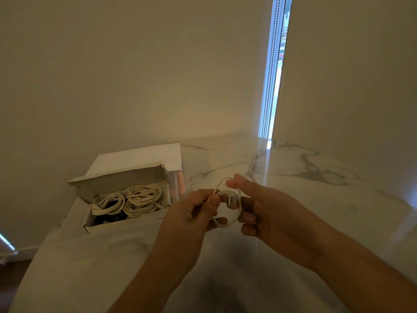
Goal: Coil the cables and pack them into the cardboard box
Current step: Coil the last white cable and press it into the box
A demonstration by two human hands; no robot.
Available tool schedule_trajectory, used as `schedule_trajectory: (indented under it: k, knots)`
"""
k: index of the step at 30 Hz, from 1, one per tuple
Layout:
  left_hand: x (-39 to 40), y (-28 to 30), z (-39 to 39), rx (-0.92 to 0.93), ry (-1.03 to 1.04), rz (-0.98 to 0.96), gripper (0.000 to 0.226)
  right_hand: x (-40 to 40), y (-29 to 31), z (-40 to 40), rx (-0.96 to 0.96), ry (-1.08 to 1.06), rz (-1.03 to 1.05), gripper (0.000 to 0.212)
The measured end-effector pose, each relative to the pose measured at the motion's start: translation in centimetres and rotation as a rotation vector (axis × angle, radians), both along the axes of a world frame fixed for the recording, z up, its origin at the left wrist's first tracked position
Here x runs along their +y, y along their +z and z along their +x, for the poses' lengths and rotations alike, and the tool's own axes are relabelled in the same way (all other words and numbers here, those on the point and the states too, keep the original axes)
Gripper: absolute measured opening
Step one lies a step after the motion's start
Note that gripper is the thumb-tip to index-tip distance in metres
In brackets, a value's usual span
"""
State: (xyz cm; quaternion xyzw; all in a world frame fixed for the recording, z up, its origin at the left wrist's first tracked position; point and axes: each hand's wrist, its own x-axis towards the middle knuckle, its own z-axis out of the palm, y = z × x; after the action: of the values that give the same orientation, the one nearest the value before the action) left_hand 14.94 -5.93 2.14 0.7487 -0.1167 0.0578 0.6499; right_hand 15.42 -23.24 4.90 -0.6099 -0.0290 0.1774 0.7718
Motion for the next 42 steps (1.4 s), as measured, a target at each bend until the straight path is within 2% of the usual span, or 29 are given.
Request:
schedule_trajectory:
  k: [5,8,11,13,16,19,22,25,28,31,42]
  knots:
    - [-0.1,-0.1,0.0,-0.149,0.059,0.271,0.015,0.2,-0.5,0.0,-0.071,0.042,-0.138,0.036]
    - [0.2,0.2,0.0,-0.235,0.107,0.362,0.019,0.2,-0.8,0.1,-0.028,0.049,-0.147,0.038]
    - [0.7,0.1,0.2,-0.244,0.144,0.347,0.015,-0.1,-0.6,0.2,-0.034,-0.024,-0.163,0.045]
    - [0.8,-0.1,0.4,-0.261,0.167,0.376,0.016,-0.3,-0.3,0.1,-0.136,-0.043,-0.305,0.038]
    - [0.8,-0.2,0.5,-0.289,0.192,0.428,0.017,-0.3,-0.2,0.0,-0.382,-0.093,-0.629,0.017]
    - [0.8,-0.3,0.5,-0.298,0.213,0.447,0.015,-0.5,-0.5,-0.3,-0.583,-0.203,-0.822,0.008]
    - [1.1,-0.3,0.7,-0.259,0.227,0.421,0.011,-1.1,-0.4,-0.4,-0.676,-0.314,-0.916,0.008]
    - [1.7,-0.2,0.9,-0.195,0.247,0.335,0.023,-1.8,0.0,-0.1,-0.746,-0.375,-0.971,0.010]
    - [2.0,0.1,0.9,-0.140,0.236,0.261,0.027,-2.7,0.4,0.4,-0.775,-0.466,-0.969,0.011]
    - [1.8,0.2,0.9,-0.116,0.209,0.241,0.014,-3.4,0.8,0.9,-0.809,-0.540,-1.007,0.012]
    - [1.0,0.7,0.4,0.039,0.046,0.024,0.021,-5.1,1.4,1.5,-0.855,-0.710,-0.977,0.007]
